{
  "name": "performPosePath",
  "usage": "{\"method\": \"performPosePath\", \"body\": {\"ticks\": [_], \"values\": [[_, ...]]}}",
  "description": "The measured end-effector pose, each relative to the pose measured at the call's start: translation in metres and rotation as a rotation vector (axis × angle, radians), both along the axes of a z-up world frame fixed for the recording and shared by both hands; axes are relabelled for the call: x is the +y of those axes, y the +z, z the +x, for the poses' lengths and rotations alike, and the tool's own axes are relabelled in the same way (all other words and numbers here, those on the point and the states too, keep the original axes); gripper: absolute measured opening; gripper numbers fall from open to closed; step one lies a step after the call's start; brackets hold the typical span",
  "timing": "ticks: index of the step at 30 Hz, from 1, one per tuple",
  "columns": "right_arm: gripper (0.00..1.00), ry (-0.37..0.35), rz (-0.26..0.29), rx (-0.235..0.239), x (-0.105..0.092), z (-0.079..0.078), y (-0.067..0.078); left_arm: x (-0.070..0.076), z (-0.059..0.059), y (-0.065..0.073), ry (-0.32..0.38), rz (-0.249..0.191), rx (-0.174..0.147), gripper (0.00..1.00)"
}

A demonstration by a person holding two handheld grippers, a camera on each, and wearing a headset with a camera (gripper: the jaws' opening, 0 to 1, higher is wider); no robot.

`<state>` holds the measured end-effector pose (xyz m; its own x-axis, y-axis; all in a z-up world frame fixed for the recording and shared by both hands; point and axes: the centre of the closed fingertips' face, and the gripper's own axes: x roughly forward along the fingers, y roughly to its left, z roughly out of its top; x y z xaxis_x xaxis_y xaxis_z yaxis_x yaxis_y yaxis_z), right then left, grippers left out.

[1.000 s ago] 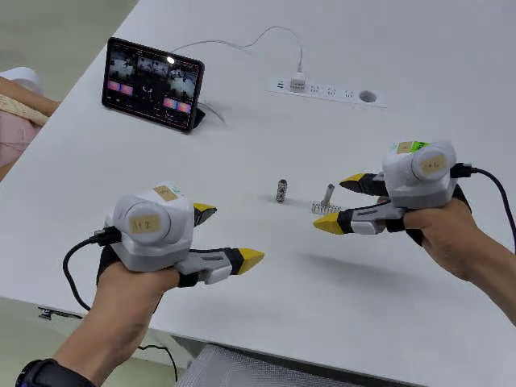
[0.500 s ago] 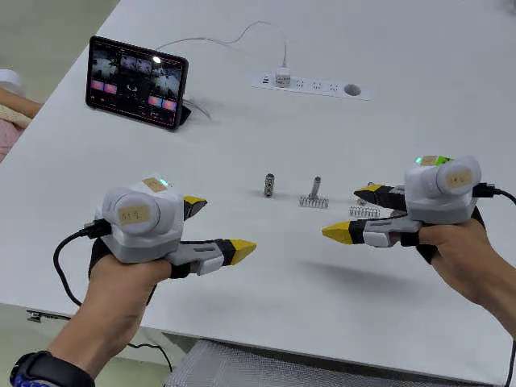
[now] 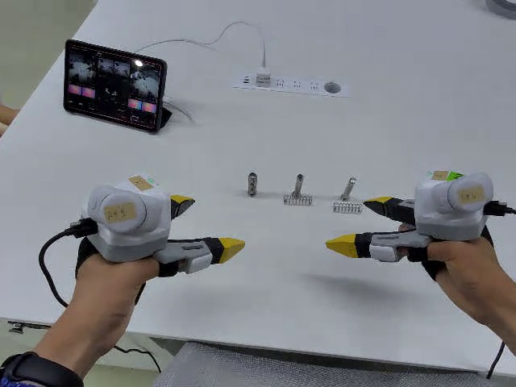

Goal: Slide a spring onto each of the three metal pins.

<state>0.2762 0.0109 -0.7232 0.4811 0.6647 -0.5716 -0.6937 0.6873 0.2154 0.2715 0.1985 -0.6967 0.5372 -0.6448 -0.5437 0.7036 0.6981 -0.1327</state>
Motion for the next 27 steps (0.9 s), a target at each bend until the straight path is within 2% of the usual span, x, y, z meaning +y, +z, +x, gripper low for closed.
{"method": "performPosePath", "body": {"ticks": [5,10,17,27], "values": [[0.77,-0.010,-0.010,0.000,-0.006,-0.006,-0.003,-0.006,-0.001,-0.001,-0.018,0.008,-0.001,0.69],[0.78,-0.024,0.005,0.003,-0.010,-0.012,-0.004,-0.014,-0.001,-0.001,-0.041,0.016,-0.003,0.70],[0.79,-0.039,0.015,-0.005,-0.018,-0.013,-0.003,-0.032,0.000,-0.001,-0.086,0.024,-0.014,0.69],[0.80,-0.075,0.027,-0.016,-0.031,-0.018,0.000,-0.065,0.001,-0.010,-0.173,0.044,-0.014,0.68]]}}
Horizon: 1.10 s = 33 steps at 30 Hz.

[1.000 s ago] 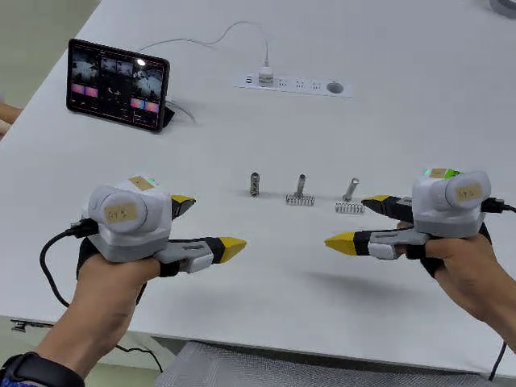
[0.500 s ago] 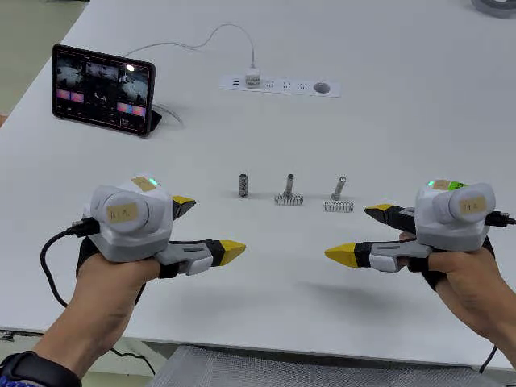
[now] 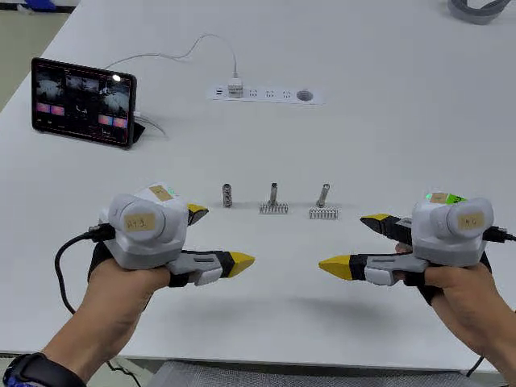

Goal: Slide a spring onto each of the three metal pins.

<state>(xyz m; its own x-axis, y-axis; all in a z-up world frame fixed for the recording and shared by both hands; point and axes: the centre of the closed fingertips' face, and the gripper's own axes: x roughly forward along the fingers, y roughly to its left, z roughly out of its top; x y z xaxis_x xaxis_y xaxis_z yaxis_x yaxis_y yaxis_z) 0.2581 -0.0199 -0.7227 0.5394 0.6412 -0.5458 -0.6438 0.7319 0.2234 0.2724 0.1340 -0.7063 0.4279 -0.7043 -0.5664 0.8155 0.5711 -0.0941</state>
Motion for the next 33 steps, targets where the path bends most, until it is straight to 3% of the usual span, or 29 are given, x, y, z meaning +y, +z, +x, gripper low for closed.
{"method": "performPosePath", "body": {"ticks": [11,19,33], "values": [[0.81,-0.046,0.008,0.000,-0.018,-0.010,0.002,-0.034,0.011,-0.017,-0.085,0.025,0.013,0.68],[0.81,-0.065,0.012,0.006,-0.025,-0.015,0.001,-0.044,0.022,-0.028,-0.117,0.049,0.014,0.67],[0.82,-0.052,0.015,0.014,-0.019,-0.021,0.002,-0.055,0.038,-0.044,-0.137,0.075,0.026,0.67]]}}
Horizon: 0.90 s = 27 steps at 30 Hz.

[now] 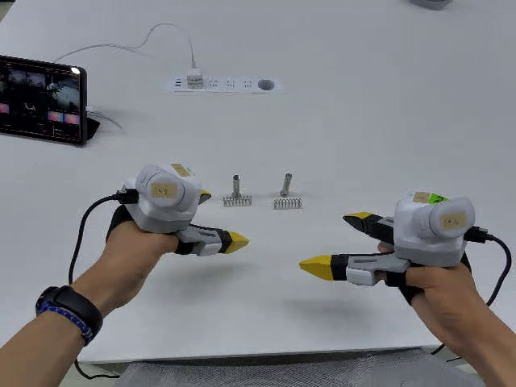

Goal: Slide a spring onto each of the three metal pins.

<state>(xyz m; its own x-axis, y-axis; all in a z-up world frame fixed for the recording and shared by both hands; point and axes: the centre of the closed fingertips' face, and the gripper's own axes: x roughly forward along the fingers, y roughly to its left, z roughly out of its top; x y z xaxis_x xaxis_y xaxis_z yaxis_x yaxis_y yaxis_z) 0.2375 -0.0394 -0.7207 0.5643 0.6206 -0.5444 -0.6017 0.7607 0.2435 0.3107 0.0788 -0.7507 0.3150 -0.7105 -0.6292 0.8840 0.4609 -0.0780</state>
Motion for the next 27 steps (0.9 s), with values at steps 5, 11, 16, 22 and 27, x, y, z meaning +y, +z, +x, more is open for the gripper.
{"method": "performPosePath", "body": {"ticks": [5,11,16,22,27], "values": [[0.82,0.003,0.001,0.003,-0.002,-0.003,0.001,-0.005,0.006,-0.006,-0.002,0.008,0.011,0.66],[0.82,0.001,0.006,0.009,-0.005,-0.008,0.001,-0.014,0.016,-0.019,0.013,0.007,0.028,0.63],[0.82,-0.009,0.016,0.009,-0.007,-0.011,0.001,-0.020,0.019,-0.024,0.024,0.006,0.043,0.62],[0.82,-0.013,0.018,0.017,-0.009,-0.014,-0.001,-0.025,0.025,-0.031,0.044,0.000,0.055,0.61],[0.82,-0.016,0.018,0.021,-0.011,-0.017,-0.001,-0.026,0.030,-0.036,0.057,-0.005,0.062,0.58]]}}
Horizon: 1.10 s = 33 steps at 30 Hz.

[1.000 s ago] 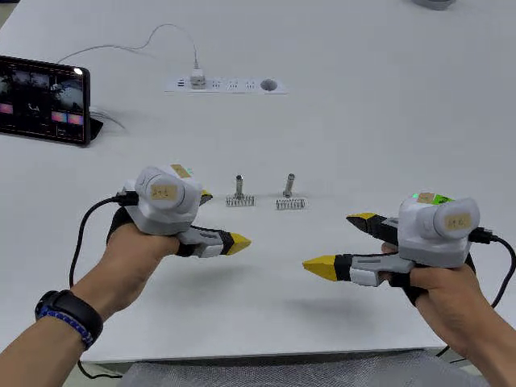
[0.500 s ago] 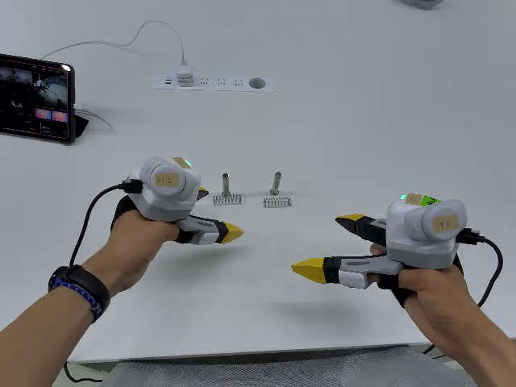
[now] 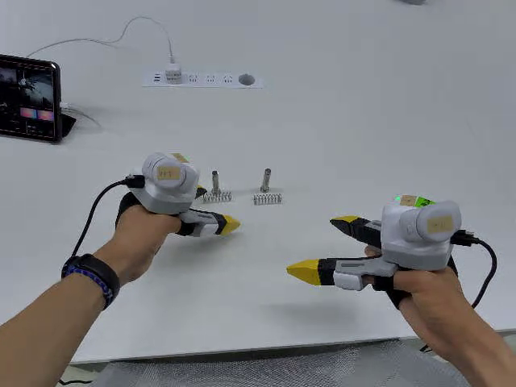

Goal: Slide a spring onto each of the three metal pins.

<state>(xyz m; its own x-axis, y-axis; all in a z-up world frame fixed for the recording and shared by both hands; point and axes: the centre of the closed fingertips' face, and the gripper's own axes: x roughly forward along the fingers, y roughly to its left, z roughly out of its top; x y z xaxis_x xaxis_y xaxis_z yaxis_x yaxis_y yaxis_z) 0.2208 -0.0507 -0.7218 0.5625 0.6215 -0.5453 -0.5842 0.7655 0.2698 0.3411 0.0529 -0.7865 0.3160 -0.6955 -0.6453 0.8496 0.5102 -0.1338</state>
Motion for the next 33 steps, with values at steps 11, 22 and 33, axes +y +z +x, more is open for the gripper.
{"method": "performPosePath", "body": {"ticks": [11,22,33], "values": [[0.81,-0.007,0.012,0.000,0.000,0.003,0.000,0.003,0.003,-0.011,-0.024,0.054,-0.034,0.44],[0.81,0.009,0.009,0.008,0.005,0.002,-0.002,0.008,0.001,-0.014,-0.048,0.114,-0.088,0.29],[0.80,0.024,0.006,0.012,0.009,0.004,-0.003,0.005,-0.002,-0.014,-0.025,0.096,-0.079,0.11]]}}
